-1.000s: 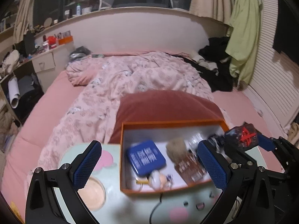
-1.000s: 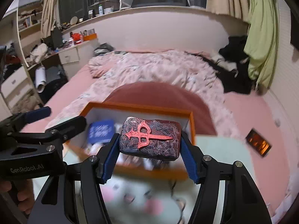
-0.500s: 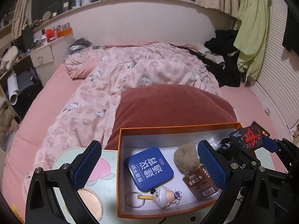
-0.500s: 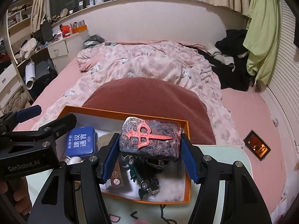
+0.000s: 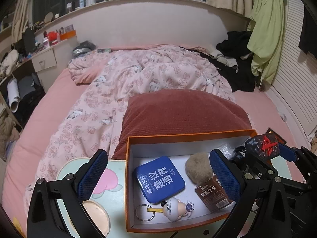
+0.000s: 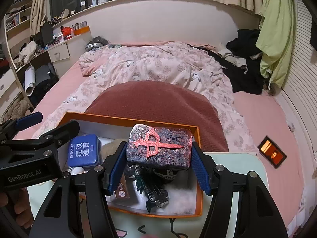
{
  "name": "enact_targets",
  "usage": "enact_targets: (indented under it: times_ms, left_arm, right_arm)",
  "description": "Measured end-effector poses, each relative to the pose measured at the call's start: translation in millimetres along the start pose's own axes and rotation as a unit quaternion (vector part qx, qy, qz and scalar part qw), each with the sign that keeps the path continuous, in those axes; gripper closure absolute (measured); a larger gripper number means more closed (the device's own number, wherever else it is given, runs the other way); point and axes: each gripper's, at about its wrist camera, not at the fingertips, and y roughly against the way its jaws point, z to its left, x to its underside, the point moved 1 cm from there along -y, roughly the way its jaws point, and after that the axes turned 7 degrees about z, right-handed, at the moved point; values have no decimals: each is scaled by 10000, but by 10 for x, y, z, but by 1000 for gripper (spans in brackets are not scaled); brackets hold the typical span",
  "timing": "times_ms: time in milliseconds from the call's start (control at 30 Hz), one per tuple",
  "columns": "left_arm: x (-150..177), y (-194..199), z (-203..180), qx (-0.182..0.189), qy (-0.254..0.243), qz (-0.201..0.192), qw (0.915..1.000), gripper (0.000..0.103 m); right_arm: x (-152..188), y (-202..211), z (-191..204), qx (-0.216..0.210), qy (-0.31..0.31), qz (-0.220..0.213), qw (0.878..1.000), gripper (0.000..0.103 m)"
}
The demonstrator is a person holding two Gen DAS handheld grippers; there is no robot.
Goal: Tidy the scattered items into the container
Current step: 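Carry the pouch over the orange box and lower it inside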
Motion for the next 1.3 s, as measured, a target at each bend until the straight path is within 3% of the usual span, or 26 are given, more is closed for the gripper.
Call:
enact_targets:
  times_ms: [1300]
  left_arm:
    - [22,52,37,3,32,-56,10000,0]
  right_arm:
    - [17,-57,2,-67,-140,94,9998,40]
